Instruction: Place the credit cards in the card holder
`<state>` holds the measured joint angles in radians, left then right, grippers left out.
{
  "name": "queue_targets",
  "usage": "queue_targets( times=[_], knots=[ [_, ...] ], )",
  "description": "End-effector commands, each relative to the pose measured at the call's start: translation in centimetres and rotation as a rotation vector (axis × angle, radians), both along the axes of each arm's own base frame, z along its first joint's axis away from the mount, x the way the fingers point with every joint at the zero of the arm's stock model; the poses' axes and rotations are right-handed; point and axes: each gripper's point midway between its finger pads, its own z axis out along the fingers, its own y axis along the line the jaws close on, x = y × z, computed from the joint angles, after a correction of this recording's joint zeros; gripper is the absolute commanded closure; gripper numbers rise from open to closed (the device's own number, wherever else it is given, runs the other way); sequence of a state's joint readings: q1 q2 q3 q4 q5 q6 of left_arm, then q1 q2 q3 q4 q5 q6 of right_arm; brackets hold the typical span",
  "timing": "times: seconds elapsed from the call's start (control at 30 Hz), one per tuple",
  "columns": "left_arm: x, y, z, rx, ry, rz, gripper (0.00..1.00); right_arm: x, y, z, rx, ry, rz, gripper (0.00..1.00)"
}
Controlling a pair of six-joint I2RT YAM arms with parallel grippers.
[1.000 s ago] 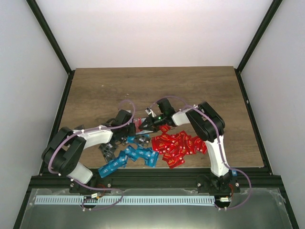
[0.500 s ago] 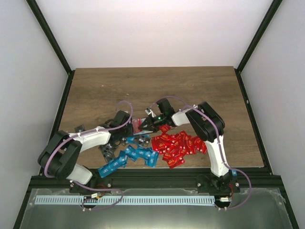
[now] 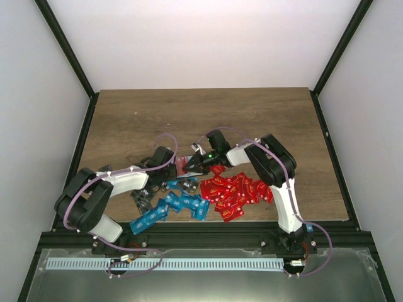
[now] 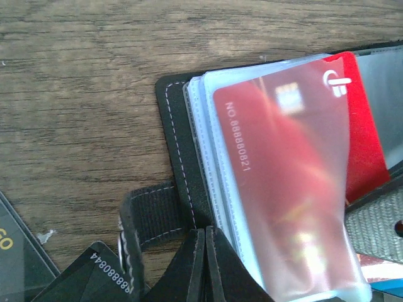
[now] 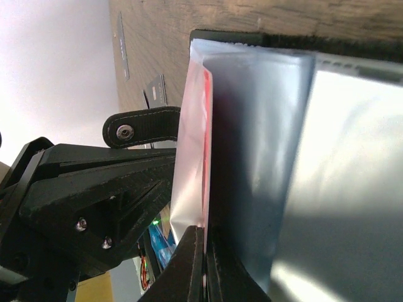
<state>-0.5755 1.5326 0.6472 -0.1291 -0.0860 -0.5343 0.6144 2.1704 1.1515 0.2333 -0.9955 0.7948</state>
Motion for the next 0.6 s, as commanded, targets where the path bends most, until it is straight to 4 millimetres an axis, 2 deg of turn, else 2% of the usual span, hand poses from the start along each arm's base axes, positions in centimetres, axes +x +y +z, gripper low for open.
queue_targets(
  times=[0.0, 0.33, 0.57],
  knots=[
    [-0.4, -0.5, -1.3, -0.012, 0.038, -0.032, 0.96, -1.0, 1.5, -0.9, -0.002, 0.028, 0.043, 0.99],
    [-0.5, -0.7, -1.4, -0.017, 0.042, -0.041, 0.96, -1.2, 1.7, -0.8, 0.002, 0.034, 0.047, 0.99],
    [-0.5, -0.4, -1.2, -0.006, 0.036, -0.033, 0.96, -1.0, 1.5, 0.9, -0.013, -0.023, 0.052, 0.86]
  ],
)
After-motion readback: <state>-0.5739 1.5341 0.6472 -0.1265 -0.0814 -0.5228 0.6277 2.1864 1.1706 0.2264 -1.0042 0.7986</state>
